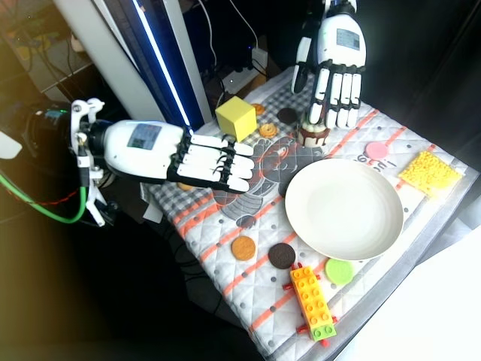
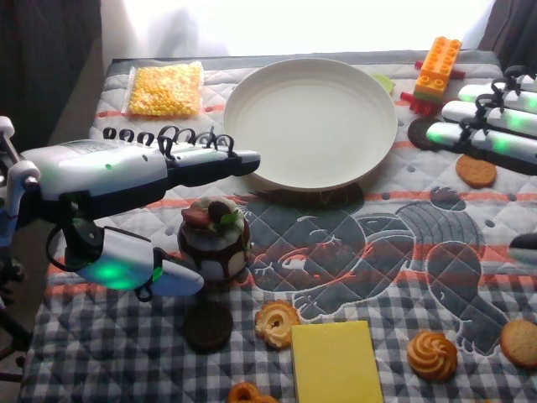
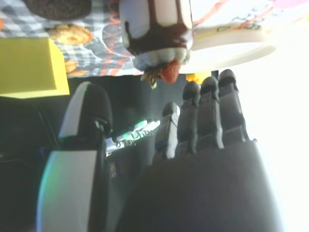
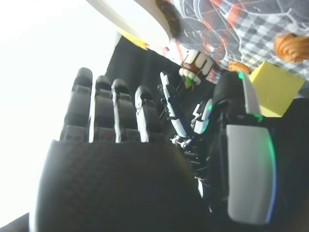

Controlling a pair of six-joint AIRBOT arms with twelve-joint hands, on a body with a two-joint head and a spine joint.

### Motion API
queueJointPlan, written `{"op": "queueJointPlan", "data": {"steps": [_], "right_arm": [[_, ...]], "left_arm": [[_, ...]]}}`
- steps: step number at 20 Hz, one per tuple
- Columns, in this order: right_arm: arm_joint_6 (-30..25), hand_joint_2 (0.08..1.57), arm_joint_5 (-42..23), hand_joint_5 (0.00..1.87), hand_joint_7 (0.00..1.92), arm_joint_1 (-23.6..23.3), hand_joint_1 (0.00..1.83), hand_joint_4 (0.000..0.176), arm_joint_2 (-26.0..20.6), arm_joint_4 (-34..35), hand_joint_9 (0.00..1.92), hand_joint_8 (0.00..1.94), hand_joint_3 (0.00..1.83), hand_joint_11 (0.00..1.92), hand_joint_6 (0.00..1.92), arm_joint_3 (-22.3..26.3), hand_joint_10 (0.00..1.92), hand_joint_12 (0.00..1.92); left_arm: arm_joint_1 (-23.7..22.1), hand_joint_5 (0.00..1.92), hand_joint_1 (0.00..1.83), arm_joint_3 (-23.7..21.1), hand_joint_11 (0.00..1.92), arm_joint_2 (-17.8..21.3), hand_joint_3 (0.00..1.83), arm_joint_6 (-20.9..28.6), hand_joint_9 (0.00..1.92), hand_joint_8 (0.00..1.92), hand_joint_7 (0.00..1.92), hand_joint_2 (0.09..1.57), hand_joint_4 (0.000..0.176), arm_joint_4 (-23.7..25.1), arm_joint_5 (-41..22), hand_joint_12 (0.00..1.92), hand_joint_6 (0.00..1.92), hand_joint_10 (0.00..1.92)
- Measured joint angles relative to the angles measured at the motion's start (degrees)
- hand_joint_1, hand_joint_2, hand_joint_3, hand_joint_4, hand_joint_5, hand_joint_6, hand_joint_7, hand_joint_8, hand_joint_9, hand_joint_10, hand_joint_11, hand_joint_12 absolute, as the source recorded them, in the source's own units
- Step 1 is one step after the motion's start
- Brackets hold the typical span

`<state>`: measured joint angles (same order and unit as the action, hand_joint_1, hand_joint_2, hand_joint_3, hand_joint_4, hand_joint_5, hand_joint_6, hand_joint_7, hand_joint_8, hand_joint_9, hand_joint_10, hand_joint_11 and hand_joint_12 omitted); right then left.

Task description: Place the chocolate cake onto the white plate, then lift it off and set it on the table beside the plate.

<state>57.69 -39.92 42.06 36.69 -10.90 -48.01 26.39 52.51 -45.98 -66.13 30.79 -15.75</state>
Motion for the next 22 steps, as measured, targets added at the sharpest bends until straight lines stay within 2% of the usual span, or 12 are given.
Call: {"op": "queueJointPlan", "data": {"steps": [4, 6, 7, 8, 11, 14, 17, 18, 19, 20, 21, 22], "right_arm": [[0.00, 1.23, 0.02, 0.00, 0.00, 0.00, 0.50, 0.000, 0.00, 0.35, 0.00, 0.00, 0.00, 0.00, 0.00, 0.00, 0.00, 0.15], [0.00, 1.23, 0.00, 0.00, 0.00, 0.00, 0.51, 0.000, 0.02, 0.33, 0.00, 0.00, 0.00, 0.00, 0.00, 0.00, 0.00, 0.15], [0.00, 1.23, -0.02, 0.00, 0.00, 0.00, 0.52, 0.000, 0.09, 0.33, 0.00, 0.00, 0.00, 0.00, 0.00, 0.00, 0.00, 0.19], [0.00, 1.23, 0.04, 0.00, 0.00, 0.00, 0.51, 0.000, 0.07, 0.35, 0.00, 0.00, 0.00, 0.00, 0.00, 0.00, 0.00, 0.21], [0.00, 1.23, 0.07, 0.00, 0.00, 0.00, 0.50, 0.000, 0.09, 0.52, 0.00, 0.00, 0.00, 0.00, 0.00, -0.11, 0.00, 0.28], [0.00, 1.22, 0.00, 0.00, 0.00, 0.00, 0.58, 0.000, 0.09, 0.59, 0.00, 0.00, 0.00, 0.00, 0.00, -0.11, 0.00, 0.28], [0.00, 1.22, 0.02, 0.00, 0.00, 0.00, 0.58, 0.000, 0.11, 0.79, 0.00, 0.00, 0.00, 0.00, 0.00, -0.11, 0.00, 0.21], [-0.02, 1.22, 0.02, 0.00, 0.00, 0.00, 0.56, 0.000, 0.15, 0.81, 0.00, 0.00, 0.00, 0.00, 0.00, -0.11, 0.00, 0.21], [0.00, 1.22, -0.02, 0.00, 0.00, 0.00, 0.57, 0.000, 0.35, 0.81, 0.00, 0.00, 0.00, 0.00, 0.00, -0.11, 0.00, 0.30], [0.00, 1.22, 0.02, 0.00, 0.00, 0.00, 0.57, 0.000, 0.37, 0.76, 0.00, 0.00, 0.00, 0.00, 0.00, -0.11, 0.00, 0.32], [0.00, 1.22, 0.09, 0.00, 0.00, 0.00, 0.59, 0.000, 0.39, 0.81, 0.00, 0.00, 0.00, 0.00, 0.00, -0.11, 0.00, 0.39], [0.00, 1.22, -0.02, 0.00, 0.00, 0.02, 0.56, 0.000, 0.37, 0.87, 0.00, 0.00, 0.00, 0.00, 0.00, -0.11, 0.00, 0.41]], "left_arm": [[0.28, 0.00, 0.74, 0.35, 0.00, -0.37, 0.02, 0.00, 0.00, 0.00, 0.00, 1.14, 0.128, -0.24, 0.72, 0.00, 0.00, 0.00], [0.28, 0.04, 0.80, 0.66, 0.03, -1.07, 0.02, 0.00, 0.01, 0.01, 0.04, 1.16, 0.085, -0.28, 0.90, 0.01, 0.01, 0.01], [0.42, 0.09, 0.85, 0.68, 0.00, -1.25, 0.00, 0.00, 0.06, 0.00, 0.08, 1.19, 0.064, -0.33, 0.98, 0.46, 0.01, 0.02], [0.76, 0.11, 0.88, 1.14, 0.00, -1.81, 0.00, 0.00, 0.09, 0.00, 0.10, 1.18, 0.060, -0.37, 0.83, 0.67, 0.00, 0.03], [1.64, 0.12, 0.91, 2.78, 0.00, -3.72, 0.00, 0.00, 0.09, 0.00, 0.09, 1.18, 0.097, -1.29, 2.16, 0.97, 0.01, 0.03], [1.90, 0.17, 0.89, 4.28, 0.00, -5.55, 0.00, 0.00, 0.16, 0.01, 0.13, 1.18, 0.107, -2.36, 3.30, 1.53, 0.01, 0.09], [2.78, 0.31, 1.06, 5.35, 0.00, -7.02, 0.00, 0.22, 0.00, 0.07, 0.31, 1.15, 0.082, -3.63, 3.06, 1.80, 0.04, 1.06], [2.78, 0.22, 1.05, 5.73, 0.00, -7.39, 0.00, 0.22, 0.00, 0.57, 0.10, 1.24, 0.100, -3.82, 2.84, 1.78, 0.34, 1.25], [2.78, 0.12, 1.08, 6.12, 0.00, -7.85, 0.00, 0.20, 0.00, 1.04, 0.02, 1.24, 0.079, -3.85, 2.54, 1.80, 0.93, 1.47], [2.82, 0.10, 1.14, 6.16, 0.02, -8.13, 0.00, 0.20, 0.03, 1.38, 0.00, 1.23, 0.032, -3.87, 2.69, 1.87, 1.25, 1.65], [3.08, 0.42, 1.00, 6.10, 0.03, -8.20, 0.00, 0.17, 0.06, 1.60, 0.03, 1.35, 0.000, -3.78, 2.69, 1.91, 1.61, 1.75], [3.10, 0.49, 1.02, 6.05, 0.17, -8.20, 0.01, 0.13, 0.15, 1.86, 0.35, 1.40, 0.000, -3.76, 2.80, 1.92, 1.62, 1.87]]}}
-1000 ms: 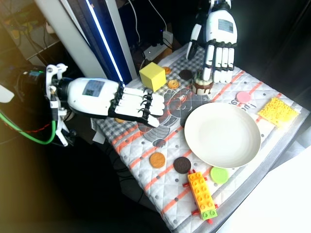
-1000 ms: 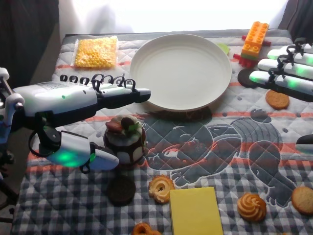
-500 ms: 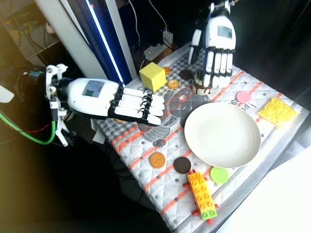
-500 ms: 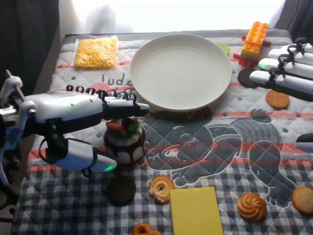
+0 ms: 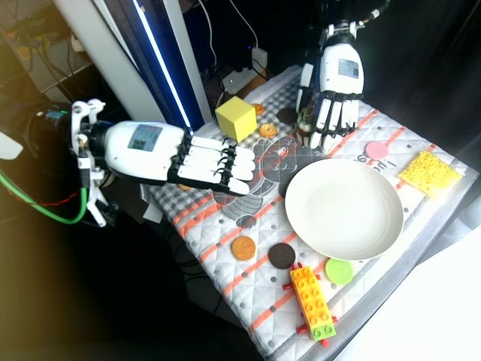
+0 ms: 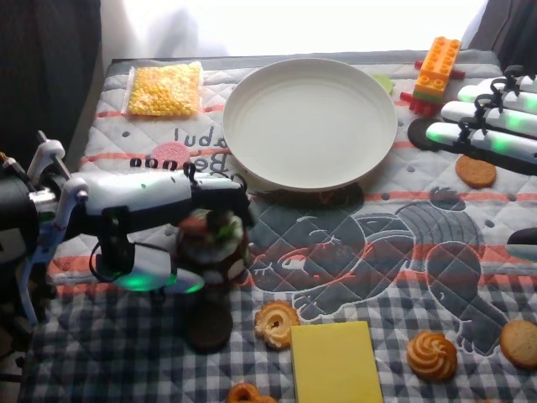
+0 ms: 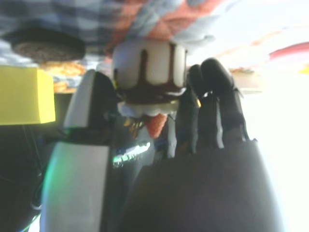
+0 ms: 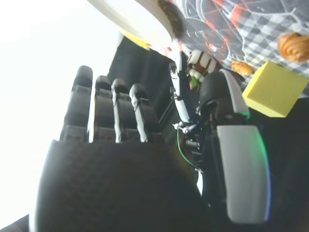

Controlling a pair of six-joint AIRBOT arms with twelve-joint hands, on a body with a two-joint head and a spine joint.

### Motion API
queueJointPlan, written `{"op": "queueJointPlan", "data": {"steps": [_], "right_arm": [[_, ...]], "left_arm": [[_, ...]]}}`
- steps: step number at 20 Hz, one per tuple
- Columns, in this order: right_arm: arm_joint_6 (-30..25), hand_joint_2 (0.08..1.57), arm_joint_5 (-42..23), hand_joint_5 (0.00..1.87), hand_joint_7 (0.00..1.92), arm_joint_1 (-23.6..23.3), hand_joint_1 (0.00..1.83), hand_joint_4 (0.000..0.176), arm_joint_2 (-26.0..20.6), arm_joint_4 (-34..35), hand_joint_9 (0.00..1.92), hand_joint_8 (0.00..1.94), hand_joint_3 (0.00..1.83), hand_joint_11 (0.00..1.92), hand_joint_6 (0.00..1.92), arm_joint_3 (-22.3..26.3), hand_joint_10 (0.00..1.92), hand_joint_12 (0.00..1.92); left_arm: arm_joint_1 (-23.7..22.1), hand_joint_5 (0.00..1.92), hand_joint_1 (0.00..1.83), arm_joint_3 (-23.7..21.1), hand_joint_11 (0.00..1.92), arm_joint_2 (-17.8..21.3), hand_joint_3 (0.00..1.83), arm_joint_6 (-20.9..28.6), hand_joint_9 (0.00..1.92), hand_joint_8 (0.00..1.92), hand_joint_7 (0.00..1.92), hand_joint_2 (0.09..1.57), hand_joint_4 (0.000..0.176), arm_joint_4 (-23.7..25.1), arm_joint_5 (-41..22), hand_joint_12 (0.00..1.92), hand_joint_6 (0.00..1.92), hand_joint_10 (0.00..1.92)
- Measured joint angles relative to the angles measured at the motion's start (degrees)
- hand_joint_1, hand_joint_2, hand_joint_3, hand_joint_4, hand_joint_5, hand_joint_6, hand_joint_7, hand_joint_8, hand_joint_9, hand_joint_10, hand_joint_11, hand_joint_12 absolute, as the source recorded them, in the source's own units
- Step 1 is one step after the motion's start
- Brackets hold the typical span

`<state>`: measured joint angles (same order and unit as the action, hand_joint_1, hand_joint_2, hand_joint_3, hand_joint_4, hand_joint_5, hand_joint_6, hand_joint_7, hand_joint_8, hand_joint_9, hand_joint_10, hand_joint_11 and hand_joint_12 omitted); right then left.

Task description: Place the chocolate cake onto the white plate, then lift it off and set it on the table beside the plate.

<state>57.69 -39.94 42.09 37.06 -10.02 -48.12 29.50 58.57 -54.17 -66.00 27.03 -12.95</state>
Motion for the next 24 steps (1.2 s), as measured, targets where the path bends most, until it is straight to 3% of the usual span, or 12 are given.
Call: {"op": "queueJointPlan", "data": {"steps": [4, 7, 9, 10, 11, 14, 15, 17, 19, 22, 23, 24], "right_arm": [[0.00, 1.23, 0.02, 0.00, 0.00, 0.04, 0.44, 0.000, 0.00, 0.15, 0.00, 0.00, 0.00, 0.00, 0.00, 0.00, 0.00, 0.44], [0.00, 1.23, 0.02, 0.00, 0.00, 0.02, 0.43, 0.000, 0.00, 0.33, 0.00, 0.00, 0.00, 0.00, 0.00, 0.00, 0.00, 0.41], [0.00, 1.24, 0.02, 0.00, 0.00, 0.02, 0.41, 0.000, 0.00, 0.33, 0.00, 0.00, 0.00, 0.00, 0.00, 0.00, 0.00, 0.29], [0.00, 1.24, 0.02, 0.00, 0.00, 0.04, 0.44, 0.000, 0.00, 0.35, 0.00, 0.00, 0.00, 0.00, 0.00, 0.00, 0.00, 0.27], [0.00, 1.24, 0.04, 0.00, 0.00, 0.04, 0.49, 0.000, 0.00, 0.37, 0.00, 0.00, 0.00, 0.00, 0.00, 0.00, 0.00, 0.22], [0.00, 1.23, 0.02, 0.00, 0.00, 0.04, 0.54, 0.000, 0.11, 0.44, 0.00, 0.00, 0.00, 0.00, 0.00, -0.13, 0.00, 0.13], [0.00, 1.23, 0.04, 0.00, 0.00, 0.04, 0.54, 0.000, 0.13, 0.50, 0.00, 0.00, 0.00, 0.00, 0.00, -0.26, 0.00, 0.14], [0.00, 1.22, 0.04, 0.00, 0.00, 0.04, 0.57, 0.000, 0.13, 0.59, 0.00, 0.00, 0.00, 0.00, 0.00, -0.42, 0.00, 0.03], [0.00, 1.22, 0.07, 0.00, 0.00, 0.04, 0.60, 0.000, 0.13, 0.76, 0.00, 0.00, 0.00, 0.00, 0.00, -0.48, 0.00, 0.03], [0.00, 1.22, 0.04, 0.00, 0.00, 0.04, 0.60, 0.000, 0.70, 0.55, 0.00, 0.00, 0.00, 0.00, 0.00, -0.74, 0.00, 0.04], [0.00, 1.22, 0.09, 0.00, 0.00, 0.04, 0.62, 0.000, 0.74, 0.55, 0.00, 0.00, 0.00, 0.00, 0.00, -0.81, 0.00, 0.01], [-0.02, 1.23, 0.04, 0.00, 0.00, 0.04, 0.61, 0.000, 0.79, 0.70, 0.00, 0.00, 0.00, 0.00, 0.00, -0.92, 0.00, 0.00]], "left_arm": [[0.02, 0.41, 0.97, -0.48, 0.16, 0.39, 0.00, -0.20, 0.17, 1.92, 0.42, 1.46, 0.013, 0.44, 0.24, 1.92, 1.78, 1.92], [-0.39, 0.34, 1.20, -2.29, 0.22, 2.62, 0.00, -0.50, 0.43, 1.92, 0.40, 1.45, 0.000, 0.59, -1.09, 1.91, 1.85, 1.89], [-1.75, 0.32, 1.19, -3.23, 0.22, 4.33, 0.00, -0.59, 0.43, 1.92, 0.36, 1.46, 0.000, 0.79, -2.78, 1.92, 1.87, 1.92], [-2.73, 0.14, 1.22, -3.28, 0.18, 4.70, 0.00, -0.59, 0.24, 1.85, 0.42, 1.42, 0.000, 0.96, -3.37, 1.92, 1.74, 1.83], [-3.89, 0.36, 1.02, -3.28, 0.21, 4.70, 0.00, -0.63, 0.18, 1.91, 0.41, 1.45, 0.005, 1.20, -3.30, 1.92, 1.76, 1.90], [-9.27, 0.42, 1.20, -0.50, 0.15, 1.60, 0.00, -0.98, 0.39, 1.86, 0.35, 1.44, 0.000, 2.95, -2.47, 1.92, 1.80, 1.92], [-10.47, 0.43, 1.01, 0.83, 0.09, 0.02, 0.00, -0.98, 0.18, 1.85, 0.36, 1.46, 0.000, 2.89, -2.05, 1.92, 1.86, 1.80], [-11.61, 0.19, 1.37, 2.67, 0.43, -2.05, 0.00, -0.98, 0.50, 1.85, 0.30, 1.40, 0.000, 2.54, -1.03, 1.92, 1.73, 1.85], [-13.38, 0.19, 1.59, 5.16, 0.60, -4.74, 0.00, -0.98, 0.62, 1.50, 0.13, 1.22, 0.000, 1.86, 0.61, 1.77, 1.57, 1.59], [-15.41, 0.19, 1.37, 8.17, 0.47, -9.09, 0.00, -6.82, 0.33, 1.54, 0.10, 1.17, 0.000, -3.19, 3.10, 1.82, 1.48, 1.67], [-15.54, 0.21, 1.56, 8.96, 0.57, -10.19, 0.01, -8.07, 0.58, 1.57, 0.12, 1.18, 0.000, -4.61, 3.61, 1.81, 1.45, 1.59], [-15.76, 0.22, 1.46, 10.14, 0.72, -11.76, 0.01, -8.41, 0.53, 1.72, 0.43, 1.29, 0.000, -5.77, 4.59, 1.89, 1.38, 1.70]]}}
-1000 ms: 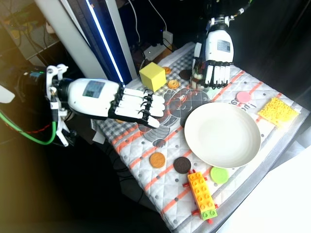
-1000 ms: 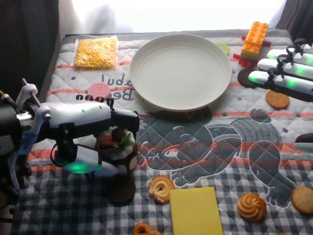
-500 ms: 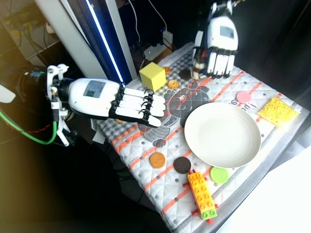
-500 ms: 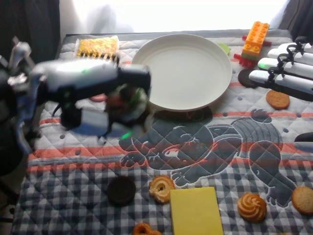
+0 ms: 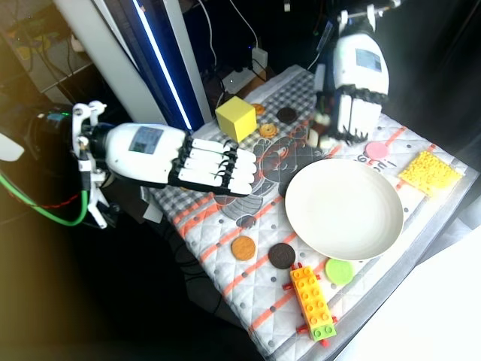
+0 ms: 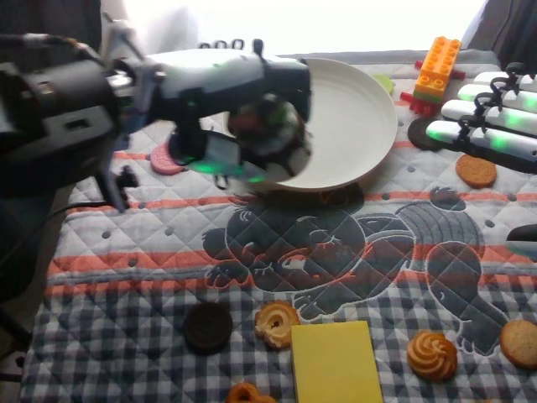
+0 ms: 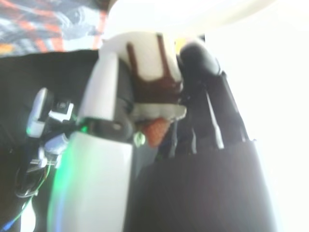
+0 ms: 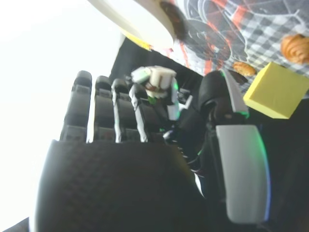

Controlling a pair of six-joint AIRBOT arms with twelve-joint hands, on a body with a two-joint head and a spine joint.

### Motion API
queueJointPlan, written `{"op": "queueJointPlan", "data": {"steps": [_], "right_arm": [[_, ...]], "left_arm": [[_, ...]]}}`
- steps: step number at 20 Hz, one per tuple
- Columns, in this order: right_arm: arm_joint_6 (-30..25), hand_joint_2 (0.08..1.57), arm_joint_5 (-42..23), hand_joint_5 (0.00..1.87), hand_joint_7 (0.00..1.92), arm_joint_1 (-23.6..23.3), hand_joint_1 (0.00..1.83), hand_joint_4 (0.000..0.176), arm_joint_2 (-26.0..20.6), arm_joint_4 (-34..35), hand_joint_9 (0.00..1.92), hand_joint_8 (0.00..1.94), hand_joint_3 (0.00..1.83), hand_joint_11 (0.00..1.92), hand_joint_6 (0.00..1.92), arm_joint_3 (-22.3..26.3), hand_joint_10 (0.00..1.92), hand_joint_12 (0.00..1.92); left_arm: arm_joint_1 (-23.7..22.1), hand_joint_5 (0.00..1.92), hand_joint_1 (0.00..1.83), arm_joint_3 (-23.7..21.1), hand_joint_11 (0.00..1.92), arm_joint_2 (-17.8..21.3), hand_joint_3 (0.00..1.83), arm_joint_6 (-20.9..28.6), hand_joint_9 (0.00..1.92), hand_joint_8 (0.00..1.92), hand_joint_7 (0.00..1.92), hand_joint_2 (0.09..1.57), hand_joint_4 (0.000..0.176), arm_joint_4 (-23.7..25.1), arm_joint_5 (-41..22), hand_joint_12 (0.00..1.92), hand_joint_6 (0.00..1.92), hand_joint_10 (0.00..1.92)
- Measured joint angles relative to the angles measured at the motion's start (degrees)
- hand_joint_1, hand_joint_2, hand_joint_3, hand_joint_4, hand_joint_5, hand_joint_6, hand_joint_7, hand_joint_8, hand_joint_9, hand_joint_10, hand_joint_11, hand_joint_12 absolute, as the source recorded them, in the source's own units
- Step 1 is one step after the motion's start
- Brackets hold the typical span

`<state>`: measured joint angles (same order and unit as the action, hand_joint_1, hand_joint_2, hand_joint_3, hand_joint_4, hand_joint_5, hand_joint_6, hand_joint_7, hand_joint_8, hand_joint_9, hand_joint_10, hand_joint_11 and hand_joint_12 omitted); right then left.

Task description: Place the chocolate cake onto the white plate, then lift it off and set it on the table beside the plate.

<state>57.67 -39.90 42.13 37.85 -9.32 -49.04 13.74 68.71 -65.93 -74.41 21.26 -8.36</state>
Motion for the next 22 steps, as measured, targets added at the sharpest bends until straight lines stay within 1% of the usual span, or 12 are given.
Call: {"op": "queueJointPlan", "data": {"steps": [2, 3, 5, 6, 9, 11, 13, 15, 17, 19, 21, 22], "right_arm": [[0.00, 1.24, 0.04, 0.00, 0.00, 0.00, 0.63, 0.000, 0.07, 0.04, 0.00, 0.00, 0.00, 0.00, 0.00, -0.24, 0.00, 0.00], [0.02, 1.23, 0.09, 0.00, 0.00, 0.00, 0.64, 0.000, 0.13, 0.13, 0.00, 0.00, 0.00, 0.00, 0.00, -0.26, 0.00, 0.00], [0.02, 1.23, 0.00, 0.00, 0.00, 0.00, 0.63, 0.000, 0.17, 0.04, 0.00, 0.00, 0.00, 0.00, 0.00, -0.28, 0.00, 0.00], [0.02, 1.23, 0.02, 0.00, 0.00, 0.00, 0.66, 0.000, 0.17, 0.09, 0.00, 0.00, 0.00, 0.00, 0.00, -0.28, 0.00, 0.00], [0.02, 1.23, 0.00, 0.00, 0.00, 0.00, 0.65, 0.000, 0.17, 0.07, 0.00, 0.00, 0.00, 0.01, 0.00, -0.35, 0.00, 0.00], [0.02, 1.23, 0.02, 0.00, 0.00, 0.00, 0.64, 0.000, 0.17, 0.09, 0.00, 0.00, 0.00, 0.01, 0.00, -0.37, 0.00, 0.00], [0.02, 1.24, 0.02, 0.00, 0.00, 0.00, 0.58, 0.000, 0.20, 0.09, 0.00, 0.00, 0.00, 0.01, 0.00, -0.37, 0.00, 0.01], [0.00, 1.24, 0.09, 0.00, 0.00, 0.00, 0.54, 0.000, 0.24, 0.09, 0.00, 0.00, 0.00, 0.03, 0.00, -0.48, 0.00, 0.02], [0.02, 1.23, 0.13, 0.00, 0.00, 0.00, 0.54, 0.000, 0.46, 0.04, 0.00, 0.00, 0.00, 0.01, 0.00, -0.52, 0.00, 0.27], [0.02, 1.23, 0.35, 0.00, 0.00, 0.00, 0.56, 0.000, 0.46, 0.11, 0.00, 0.00, 0.00, 0.00, 0.00, -0.52, 0.00, 0.38], [0.02, 1.23, 0.35, 0.00, 0.00, 0.00, 0.55, 0.000, 0.48, 0.07, 0.00, 0.00, 0.00, 0.00, 0.00, -0.52, 0.00, 0.39], [0.02, 1.23, 0.35, 0.00, 0.00, 0.00, 0.54, 0.000, 0.48, 0.07, 0.00, 0.00, 0.00, 0.00, 0.00, -0.52, 0.00, 0.30]], "left_arm": [[-0.59, 0.17, 1.28, 2.60, 0.60, -2.60, 0.00, -0.17, 0.39, 1.77, 0.47, 1.37, 0.013, -1.38, 1.46, 1.92, 1.58, 1.79], [-0.76, 0.43, 1.06, 4.09, 0.50, -3.78, 0.00, -0.17, 0.34, 1.80, 0.40, 1.42, 0.007, -1.90, 2.01, 1.89, 1.74, 1.71], [-0.83, 0.55, 1.04, 7.02, 0.35, -6.34, 0.00, -0.44, 0.27, 1.77, 0.41, 1.40, 0.000, -3.91, 3.54, 1.82, 1.69, 1.55], [-0.83, 0.60, 1.05, 8.04, 0.19, -7.48, 0.00, -0.44, 0.25, 1.35, 0.28, 1.34, 0.000, -4.46, 4.20, 1.73, 1.56, 1.36], [-0.96, 0.56, 1.04, 10.73, 0.20, -10.47, 0.00, -0.46, 0.24, 1.63, 0.40, 1.38, 0.000, -5.31, 6.05, 1.83, 1.69, 1.46], [-0.96, 0.58, 1.05, 12.35, 0.23, -12.31, 0.00, -0.55, 0.26, 1.37, 0.29, 1.34, 0.000, -5.70, 6.78, 1.77, 1.59, 1.41], [-0.96, 0.29, 1.27, 12.70, 0.23, -13.09, 0.00, -12.48, 0.22, 1.63, 0.55, 1.32, 0.000, -16.87, 7.67, 1.83, 1.50, 1.53], [-0.96, 0.29, 1.33, 13.07, 0.22, -13.92, 0.00, -27.12, 0.21, 1.24, 0.26, 1.16, 0.000, -30.08, 8.28, 1.74, 1.33, 1.38], [-0.96, 0.37, 1.29, 13.42, 0.02, -14.32, 0.00, -33.48, 0.19, 0.34, 0.35, 1.13, 0.000, -36.37, 8.46, 1.44, 0.61, 0.61], [-0.96, 0.18, 1.07, 13.42, 0.00, -14.32, 0.00, -33.57, 0.03, 0.02, 0.08, 1.09, 0.086, -36.72, 8.44, 1.02, 0.13, 0.15], [-0.96, 0.06, 1.01, 13.42, 0.00, -14.25, 0.00, -33.59, 0.00, 0.00, 0.00, 1.06, 0.115, -37.09, 8.44, 0.11, 0.01, 0.01], [-0.96, 0.01, 0.99, 13.25, 0.00, -13.90, 0.00, -33.59, 0.00, 0.00, 0.00, 1.03, 0.151, -37.33, 8.33, 0.02, 0.00, 0.00]]}}
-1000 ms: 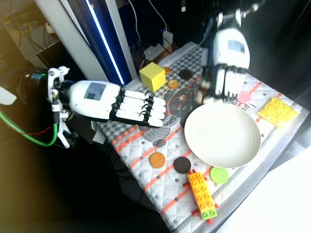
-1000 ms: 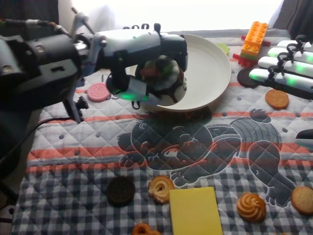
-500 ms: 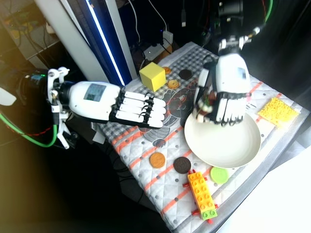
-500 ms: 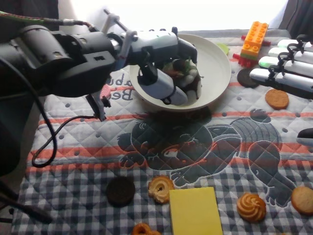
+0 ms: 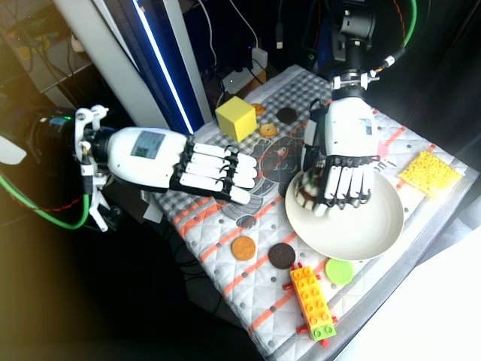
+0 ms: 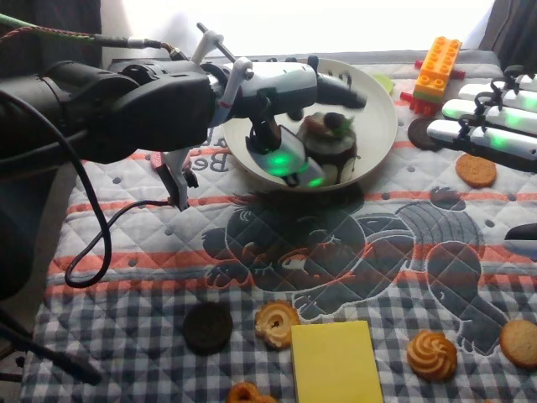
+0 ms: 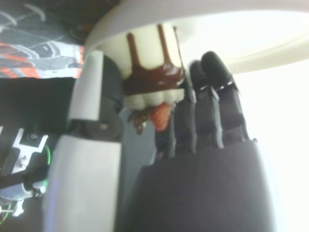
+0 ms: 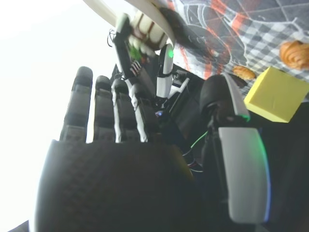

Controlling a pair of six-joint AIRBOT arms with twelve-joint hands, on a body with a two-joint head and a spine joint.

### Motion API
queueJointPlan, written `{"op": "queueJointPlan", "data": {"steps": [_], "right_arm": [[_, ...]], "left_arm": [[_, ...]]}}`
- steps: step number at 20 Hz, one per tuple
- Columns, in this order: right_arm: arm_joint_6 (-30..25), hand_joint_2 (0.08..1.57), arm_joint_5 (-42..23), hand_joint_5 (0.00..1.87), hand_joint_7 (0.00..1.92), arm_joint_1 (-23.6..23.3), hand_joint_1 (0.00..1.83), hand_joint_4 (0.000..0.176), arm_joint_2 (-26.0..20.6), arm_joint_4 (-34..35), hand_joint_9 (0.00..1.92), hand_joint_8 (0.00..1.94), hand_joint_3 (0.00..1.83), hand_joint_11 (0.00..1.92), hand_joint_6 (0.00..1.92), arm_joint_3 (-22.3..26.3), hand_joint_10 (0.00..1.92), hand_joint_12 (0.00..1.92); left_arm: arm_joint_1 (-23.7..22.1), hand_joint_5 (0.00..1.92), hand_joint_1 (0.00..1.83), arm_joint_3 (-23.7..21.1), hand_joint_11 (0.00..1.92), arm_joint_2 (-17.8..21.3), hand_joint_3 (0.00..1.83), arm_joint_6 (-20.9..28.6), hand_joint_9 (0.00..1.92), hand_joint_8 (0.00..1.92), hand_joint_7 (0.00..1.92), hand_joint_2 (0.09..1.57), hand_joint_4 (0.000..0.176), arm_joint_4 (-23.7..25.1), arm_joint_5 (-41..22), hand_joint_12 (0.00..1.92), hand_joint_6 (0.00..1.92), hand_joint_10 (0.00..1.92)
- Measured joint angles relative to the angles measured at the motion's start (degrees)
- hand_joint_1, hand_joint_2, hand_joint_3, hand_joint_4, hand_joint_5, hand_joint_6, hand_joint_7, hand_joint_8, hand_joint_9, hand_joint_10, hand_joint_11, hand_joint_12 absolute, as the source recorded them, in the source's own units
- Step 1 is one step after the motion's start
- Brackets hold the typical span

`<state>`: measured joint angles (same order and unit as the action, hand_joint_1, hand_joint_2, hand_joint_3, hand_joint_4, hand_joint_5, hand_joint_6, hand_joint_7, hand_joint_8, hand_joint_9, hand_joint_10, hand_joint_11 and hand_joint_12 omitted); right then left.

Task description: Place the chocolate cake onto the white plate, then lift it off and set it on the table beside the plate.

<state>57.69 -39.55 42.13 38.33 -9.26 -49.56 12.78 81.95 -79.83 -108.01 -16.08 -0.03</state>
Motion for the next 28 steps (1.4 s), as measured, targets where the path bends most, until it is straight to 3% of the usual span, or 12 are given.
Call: {"op": "queueJointPlan", "data": {"steps": [2, 8, 9, 12, 13, 15, 16, 18, 19, 22, 25, 28], "right_arm": [[0.00, 1.23, 0.09, 0.00, 0.00, 0.00, 0.58, 0.000, -0.02, 0.07, 0.00, 0.00, 0.00, 0.00, 0.00, 0.00, 0.00, 0.20], [0.00, 1.22, 0.02, 0.00, 0.00, 0.00, 0.68, 0.000, -0.02, 0.26, 0.00, 0.00, 0.00, 0.00, 0.00, 0.00, 0.00, 0.28], [-0.09, 1.25, 0.11, 0.00, 0.00, 0.00, 0.62, 0.000, -0.02, 0.66, 0.00, 0.00, 0.01, 0.00, 0.00, 0.00, 0.00, 0.50], [-0.90, 1.26, 0.00, 0.02, 0.01, -0.02, 0.69, 0.000, -0.02, 0.61, 0.00, 0.00, 0.00, 0.00, 0.01, -0.09, 0.00, 0.41], [-1.53, 1.25, 0.02, 0.05, 0.03, -0.04, 0.74, 0.000, 0.00, 0.28, 0.02, 0.00, 0.00, 0.00, 0.02, -0.48, 0.01, 0.49], [-3.26, 1.25, -0.28, 0.07, 0.08, -0.07, 0.72, 0.000, 0.59, 0.42, 0.16, 0.02, 0.00, 0.00, 0.02, -2.05, 0.09, 1.37], [-4.61, 1.25, 0.20, 0.04, 0.12, -0.70, 0.73, 0.000, 1.55, 0.61, 0.14, 0.01, 0.00, 0.00, 0.01, -3.41, 0.25, 1.52], [-6.62, 1.22, 0.61, 0.05, 0.11, -2.54, 0.85, 0.000, 4.17, 0.90, 0.01, 0.00, 0.00, 0.00, 0.01, -5.86, 0.55, 1.58], [-7.30, 1.22, 0.76, 0.05, 0.10, -3.78, 0.86, 0.000, 5.60, 0.63, 0.00, 0.00, 0.00, 0.00, 0.01, -7.08, 0.50, 1.53], [-7.98, 1.24, 2.19, 0.03, 0.00, -7.65, 0.79, 0.000, 9.35, -0.17, 0.00, 0.00, 0.00, 0.00, 0.00, -9.57, 0.19, 1.28], [-8.00, 1.24, 6.82, 0.04, 0.00, -12.37, 0.82, 0.000, 13.18, -1.55, 0.01, 0.00, 0.00, 0.00, 0.00, -12.76, 0.01, 0.83], [-8.00, 1.24, 9.92, 0.07, 0.03, -15.23, 0.87, 0.000, 16.85, -2.93, 0.11, 0.01, 0.00, 0.00, 0.01, -15.17, 0.06, 1.25]], "left_arm": [[0.00, 0.00, 0.92, -1.03, 0.00, 1.27, 0.00, -0.02, 0.00, 0.00, 0.00, 1.01, 0.174, -0.07, -0.70, 0.00, 0.00, 0.00], [0.00, 0.00, 0.78, -8.48, 0.00, 9.11, 0.00, -0.20, 0.00, 0.00, 0.00, 1.01, 0.176, 0.57, -5.05, 0.00, 0.00, 0.00], [0.02, 0.00, 0.83, -11.93, 0.00, 12.33, 0.01, -0.20, 0.00, 0.00, 0.00, 1.04, 0.176, 2.21, -7.23, 0.00, 0.00, 0.00], [1.62, 0.00, 0.86, -16.31, 0.00, 16.65, 0.02, 4.17, 0.00, 0.00, 0.00, 1.07, 0.176, 8.24, -11.02, 0.00, 0.00, 0.00], [2.69, 0.00, 0.89, -17.35, 0.00, 18.05, 0.02, 8.72, 0.00, 0.00, 0.00, 1.07, 0.176, 11.63, -11.96, 0.00, 0.00, 0.00], [4.42, 0.00, 0.97, -18.84, 0.00, 20.55, 0.01, 18.51, 0.00, 0.00, 0.00, 1.07, 0.171, 19.26, -13.38, 0.00, 0.00, 0.00], [5.75, 0.00, 1.00, -19.98, 0.00, 22.49, 0.02, 24.65, 0.00, 0.00, 0.00, 1.09, 0.166, 23.74, -15.02, 0.00, 0.00, 0.00], [8.44, 0.00, 1.03, -22.95, 0.00, 26.03, 0.04, 27.21, 0.00, 0.00, 0.00, 1.15, 0.171, 26.25, -17.79, 0.00, 0.00, 0.00], [10.08, 0.00, 1.03, -24.85, 0.00, 27.80, 0.04, 27.32, 0.00, 0.00, 0.00, 1.17, 0.164, 26.80, -19.78, 0.00, 0.00, 0.00], [15.02, 0.13, 0.88, -27.87, 0.00, 31.52, 0.00, 30.62, 0.00, 0.00, 0.00, 1.25, 0.040, 27.34, -24.94, 0.29, 0.02, 0.00], [19.17, 0.27, 0.87, -28.15, 0.00, 34.14, 0.00, 40.24, 0.01, 0.01, 0.07, 1.25, 0.008, 31.54, -27.71, 0.65, 0.04, 0.00], [20.35, 0.35, 1.03, -29.27, 0.00, 35.26, 0.00, 42.42, 0.20, 0.01, 0.24, 1.19, 0.021, 35.28, -28.06, 0.93, 0.02, 0.04]]}}
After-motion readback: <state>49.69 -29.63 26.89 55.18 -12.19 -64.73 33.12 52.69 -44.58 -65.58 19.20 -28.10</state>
